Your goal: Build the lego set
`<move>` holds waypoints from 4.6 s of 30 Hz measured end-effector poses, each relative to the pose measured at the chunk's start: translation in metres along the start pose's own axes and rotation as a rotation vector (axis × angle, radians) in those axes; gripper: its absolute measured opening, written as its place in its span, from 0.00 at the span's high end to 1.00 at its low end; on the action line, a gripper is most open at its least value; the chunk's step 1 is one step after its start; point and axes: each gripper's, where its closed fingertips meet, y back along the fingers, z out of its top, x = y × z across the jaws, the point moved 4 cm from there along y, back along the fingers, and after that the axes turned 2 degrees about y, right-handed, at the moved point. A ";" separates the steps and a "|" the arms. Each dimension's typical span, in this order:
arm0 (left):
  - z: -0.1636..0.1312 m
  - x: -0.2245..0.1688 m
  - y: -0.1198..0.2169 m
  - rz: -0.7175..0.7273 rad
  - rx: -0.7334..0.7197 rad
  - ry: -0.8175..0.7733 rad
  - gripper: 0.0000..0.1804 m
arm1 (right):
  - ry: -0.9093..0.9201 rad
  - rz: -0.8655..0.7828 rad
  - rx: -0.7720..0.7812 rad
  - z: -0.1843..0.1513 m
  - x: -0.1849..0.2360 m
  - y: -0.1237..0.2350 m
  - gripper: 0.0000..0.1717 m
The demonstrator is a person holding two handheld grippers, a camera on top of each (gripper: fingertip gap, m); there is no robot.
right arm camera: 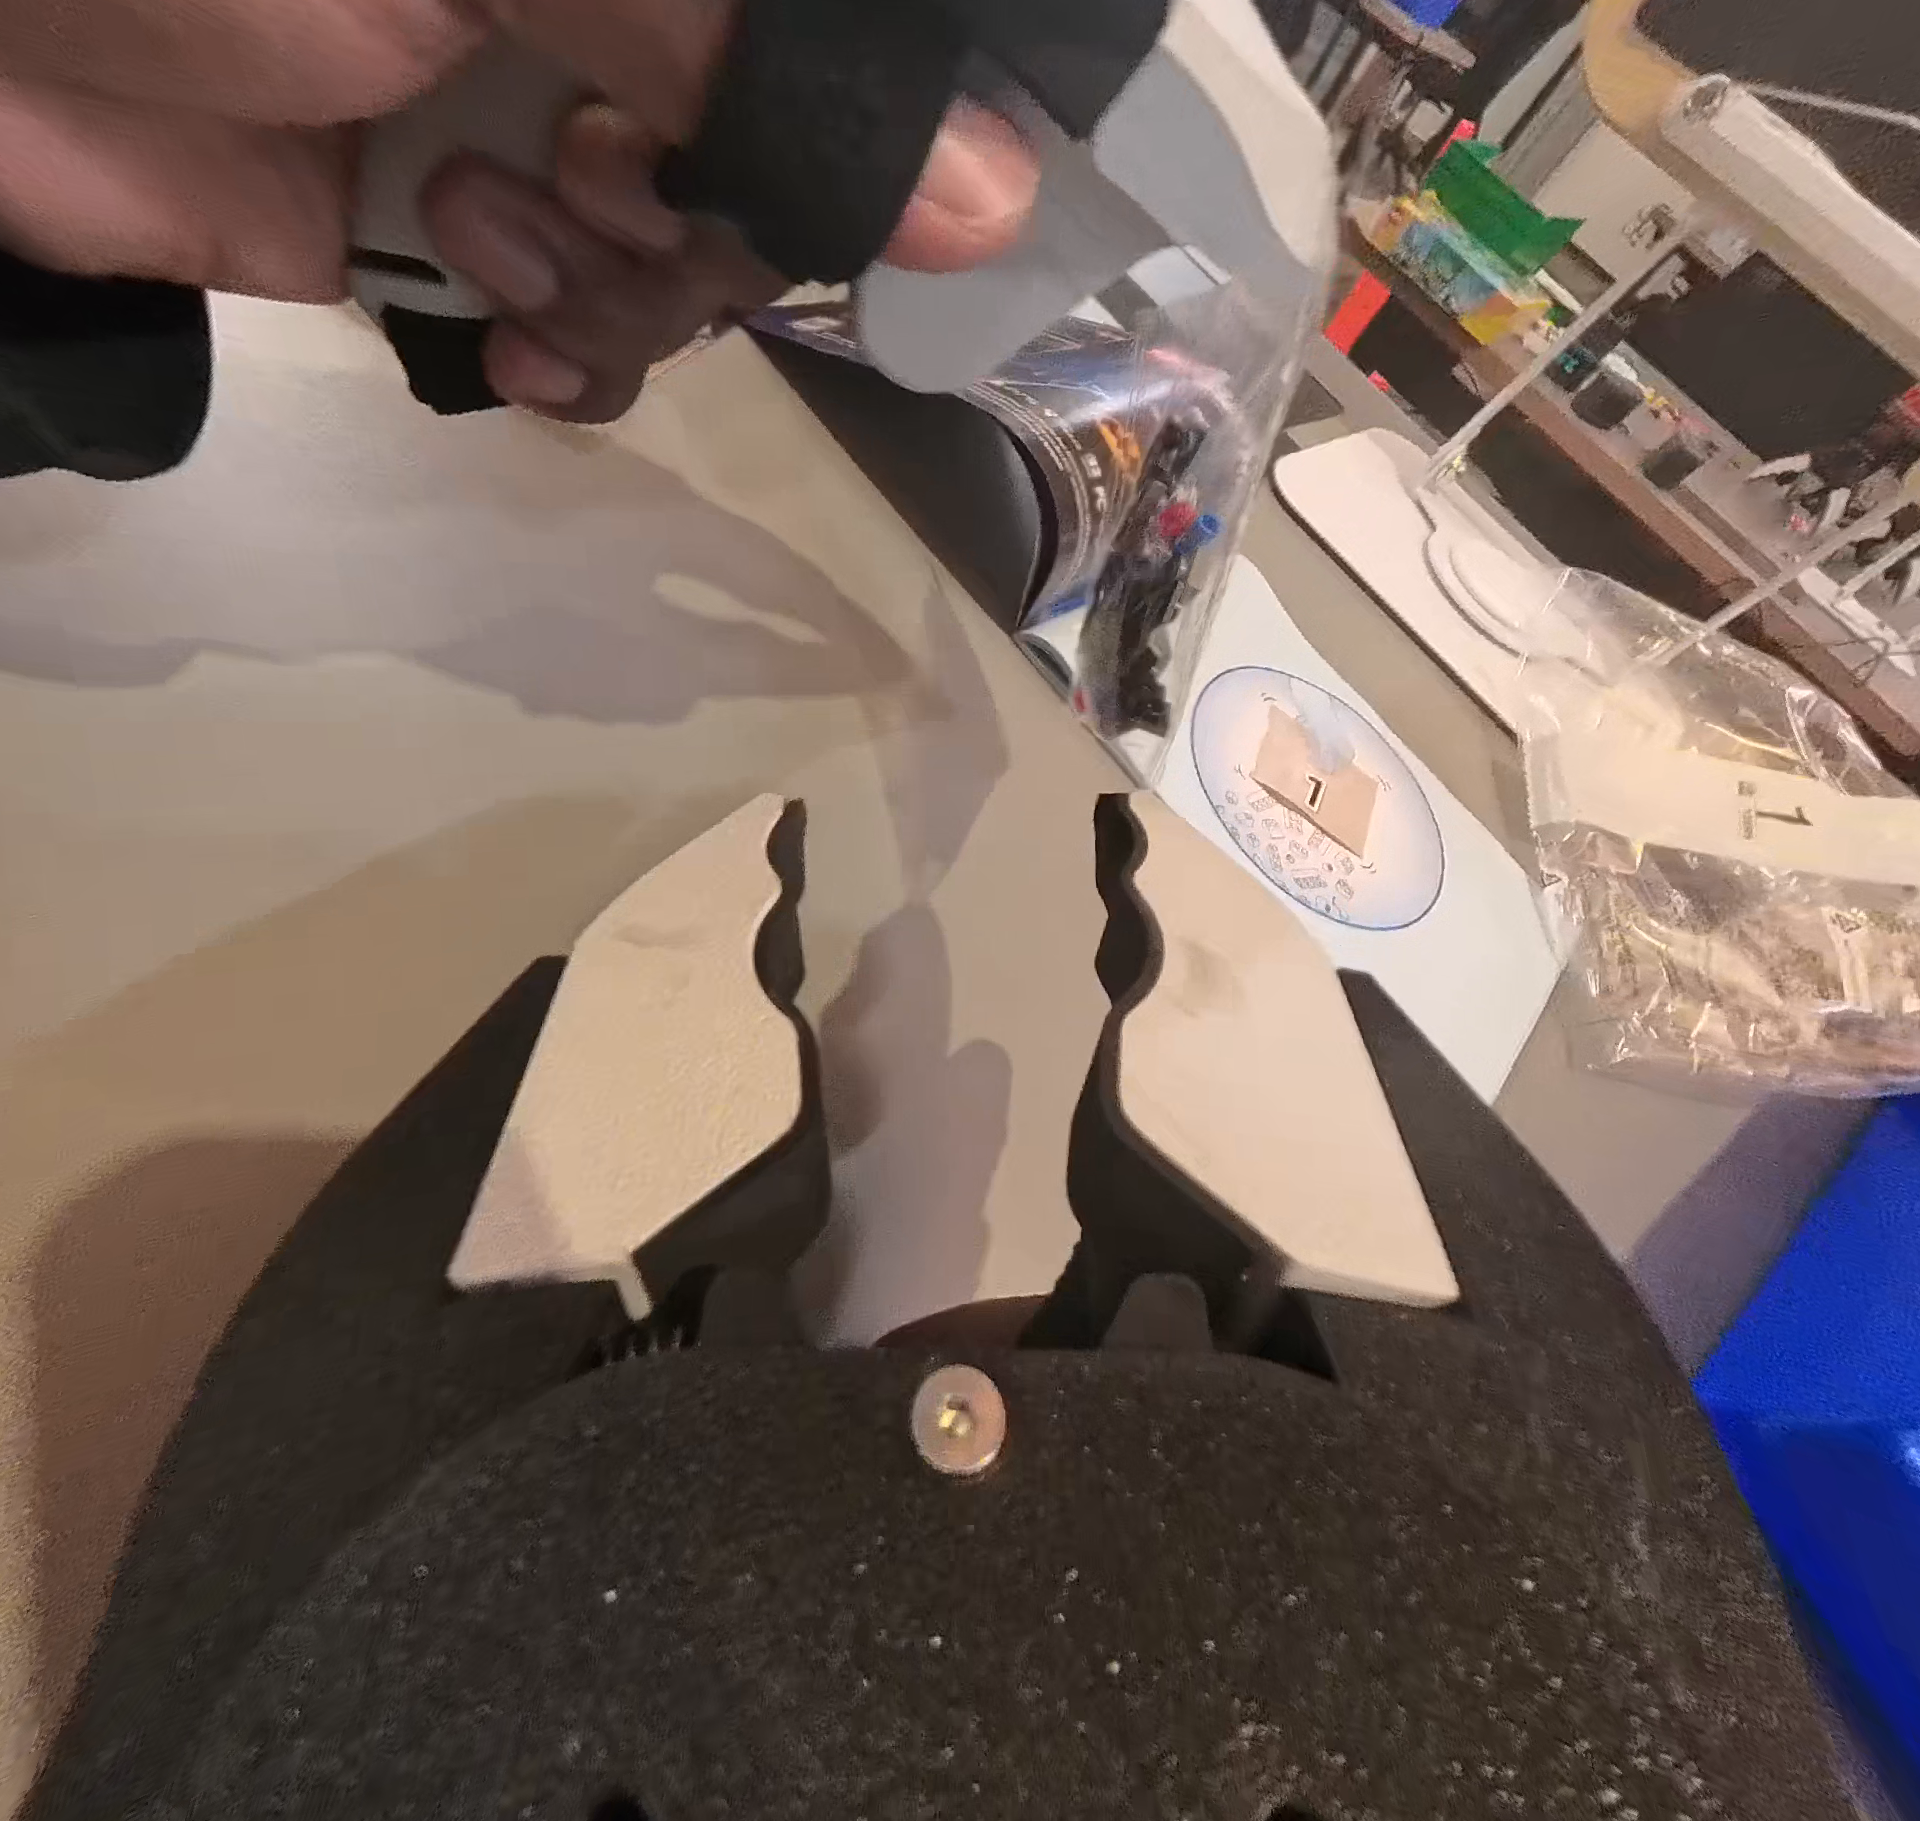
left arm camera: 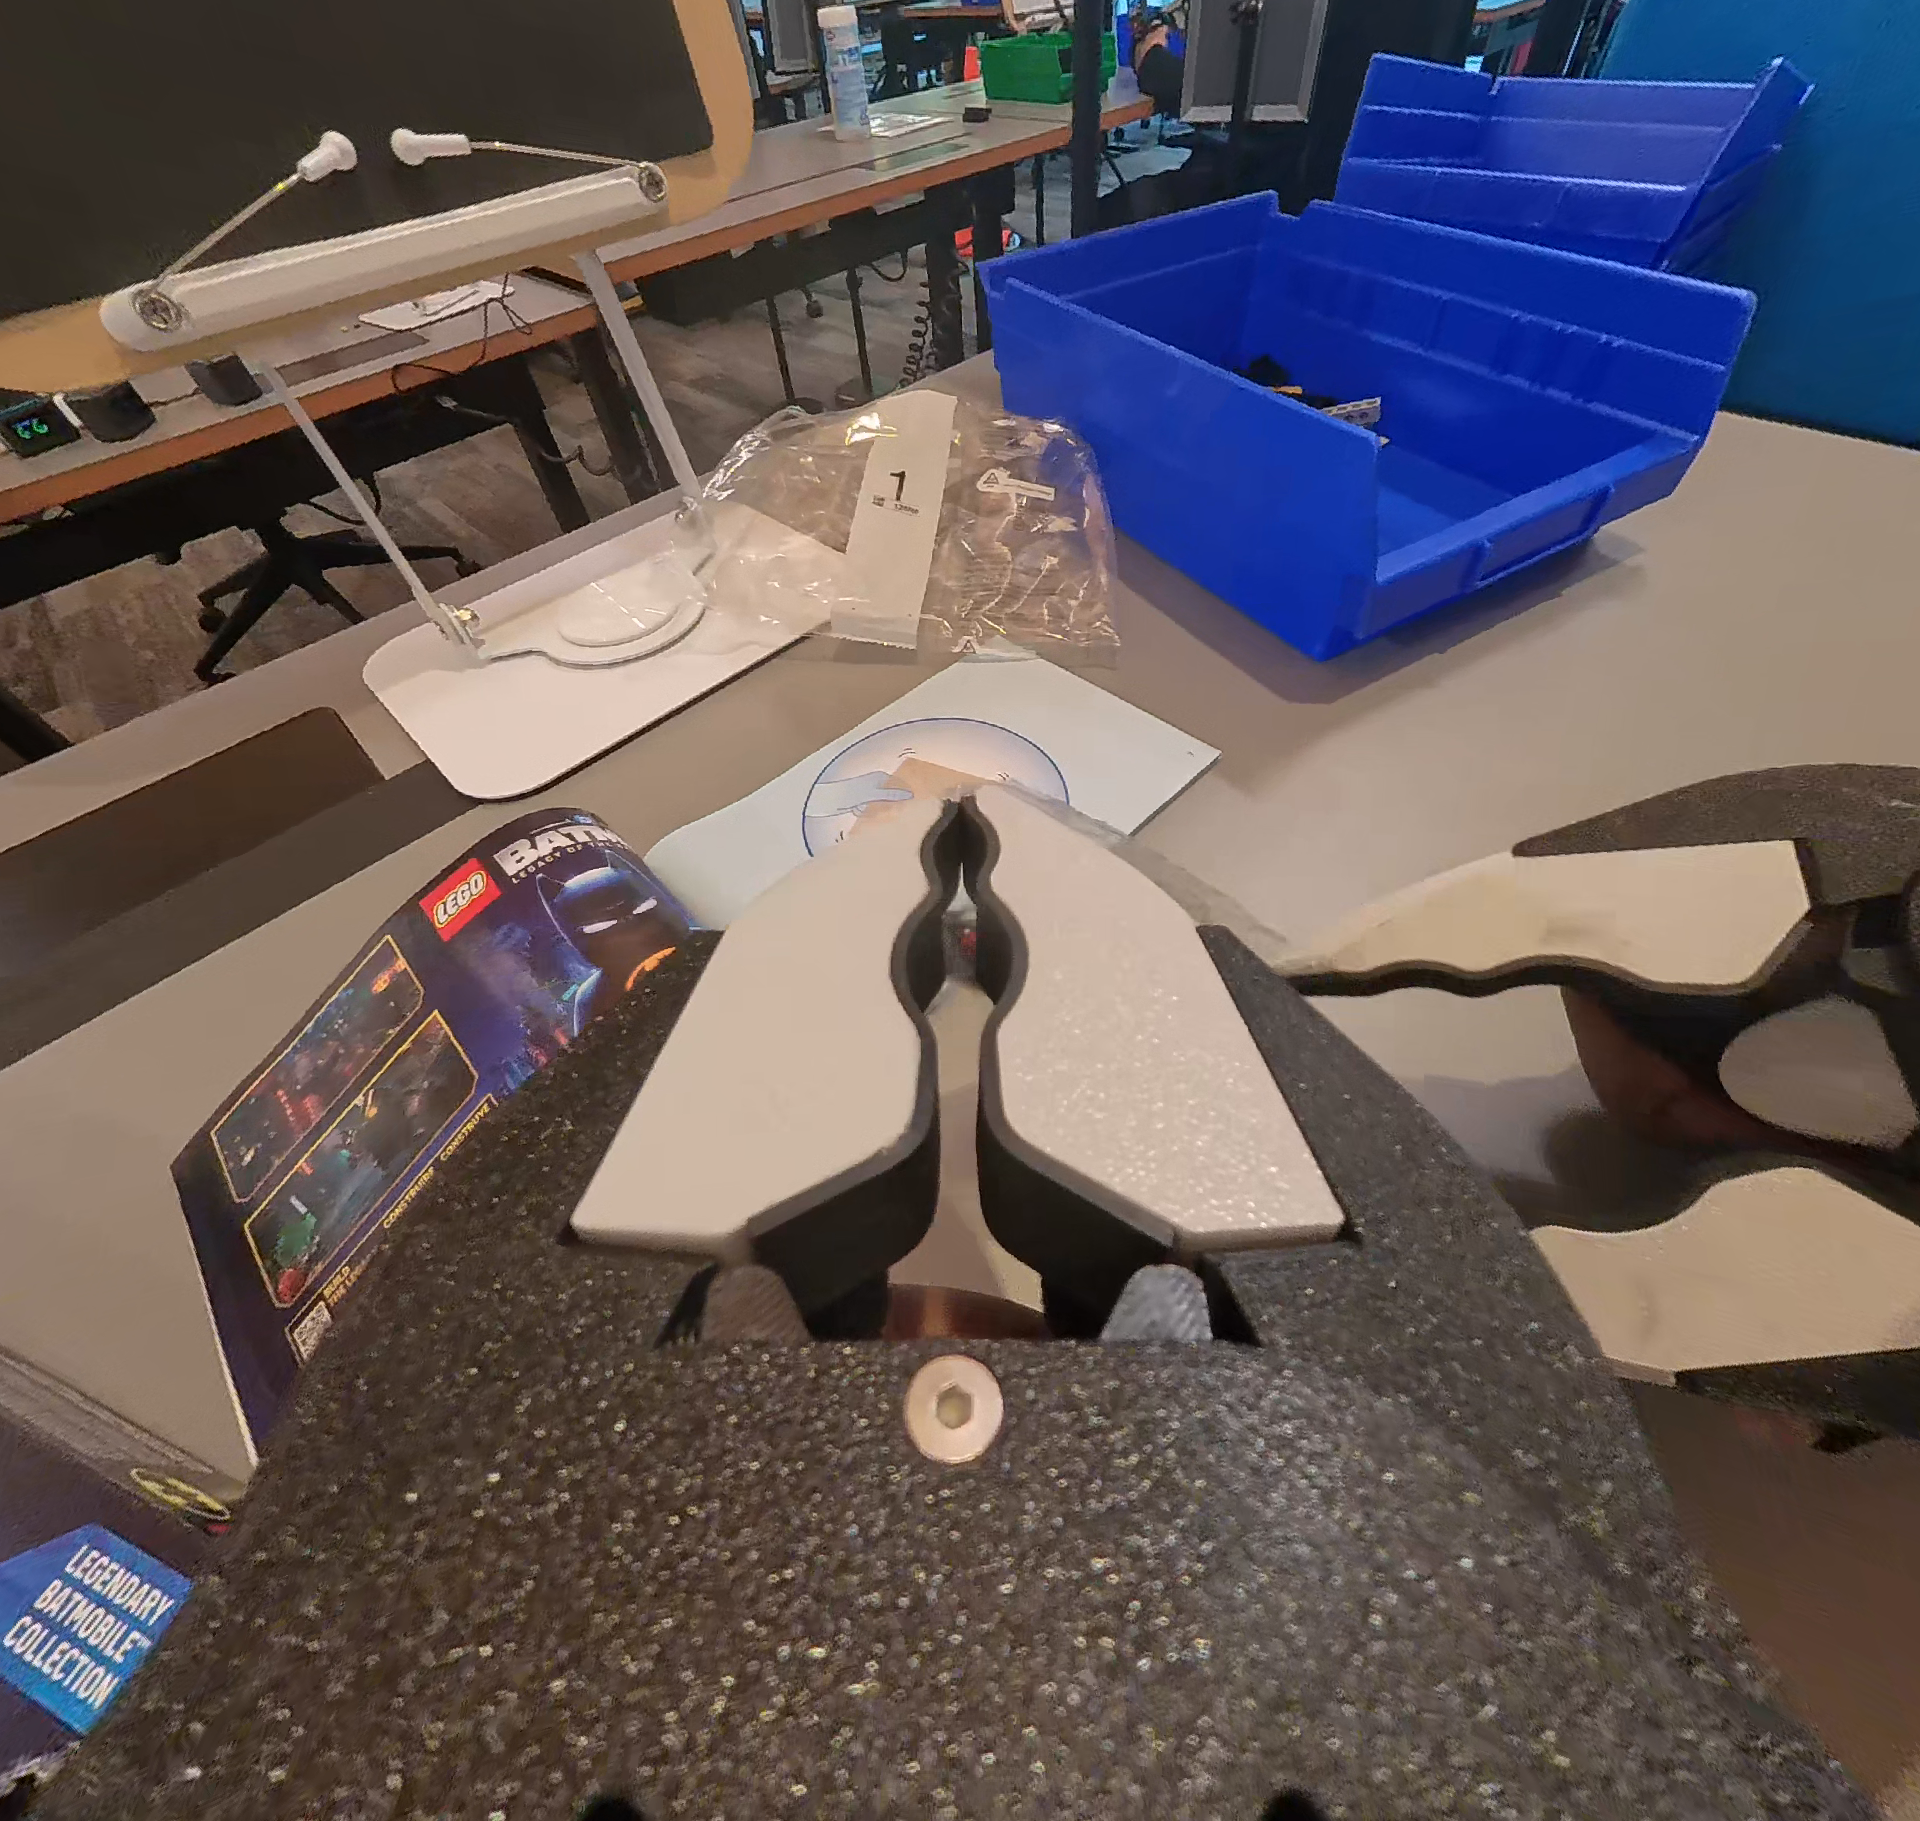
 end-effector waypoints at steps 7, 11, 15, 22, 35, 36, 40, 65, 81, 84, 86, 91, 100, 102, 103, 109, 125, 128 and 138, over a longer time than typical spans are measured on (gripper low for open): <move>-0.005 0.005 -0.003 -0.003 0.004 0.037 1.00 | 0.000 -0.040 -0.008 0.004 0.002 -0.001 0.63; -0.006 0.004 -0.004 -0.012 0.008 0.045 1.00 | -0.005 -0.102 0.019 0.001 -0.008 -0.003 0.62; -0.006 0.003 -0.004 -0.018 0.008 0.045 1.00 | -0.023 -0.137 0.036 -0.006 -0.021 -0.001 0.63; -0.007 0.000 -0.005 -0.042 0.005 0.058 1.00 | -0.011 -0.093 0.015 -0.004 -0.018 -0.003 0.62; -0.010 -0.011 -0.008 -0.100 0.016 0.066 1.00 | -0.060 -0.070 -0.081 0.001 -0.033 -0.003 0.98; -0.011 -0.011 -0.008 -0.102 0.018 0.068 1.00 | -0.070 -0.062 -0.076 0.000 -0.033 -0.003 0.99; -0.014 -0.010 -0.011 -0.102 0.032 0.066 1.00 | -0.119 -0.027 -0.065 -0.001 -0.038 -0.002 1.00; -0.049 -0.059 -0.036 -0.297 0.059 -0.272 0.54 | -0.556 0.408 0.240 -0.019 -0.056 0.027 1.00; -0.048 -0.061 -0.015 -0.614 0.070 -0.080 1.00 | -0.280 0.646 0.243 -0.013 -0.043 0.041 0.99; -0.044 -0.059 -0.012 -0.659 0.028 -0.034 1.00 | -0.222 0.654 0.168 -0.014 -0.050 0.045 0.91; -0.040 -0.058 -0.008 -0.698 -0.010 -0.001 1.00 | -0.158 0.662 0.092 -0.015 -0.059 0.048 0.89; -0.029 -0.050 0.004 -0.841 -0.130 0.084 1.00 | -0.078 0.708 -0.133 -0.014 -0.082 0.051 0.86; -0.018 -0.036 -0.012 -1.015 -0.181 0.225 1.00 | -0.042 0.657 -0.337 0.000 -0.074 -0.002 0.84; -0.016 -0.032 -0.011 -0.954 -0.227 0.243 1.00 | -0.102 0.652 -0.398 -0.001 -0.072 0.003 0.84; -0.016 -0.029 -0.011 -0.917 -0.242 0.241 1.00 | -0.110 0.633 -0.416 -0.002 -0.072 0.007 0.83; -0.014 -0.027 -0.012 -0.811 -0.289 0.221 1.00 | -0.130 0.608 -0.453 -0.003 -0.075 0.015 0.81; -0.014 -0.039 -0.005 -0.752 -0.335 0.082 1.00 | -0.004 0.639 -0.465 0.001 -0.050 0.024 0.70; -0.014 -0.040 -0.006 -0.751 -0.330 0.078 1.00 | 0.000 0.626 -0.500 0.002 -0.051 0.026 0.70; -0.015 -0.034 -0.015 -0.691 -0.281 0.123 1.00 | -0.060 0.525 -0.571 0.005 -0.069 0.025 0.97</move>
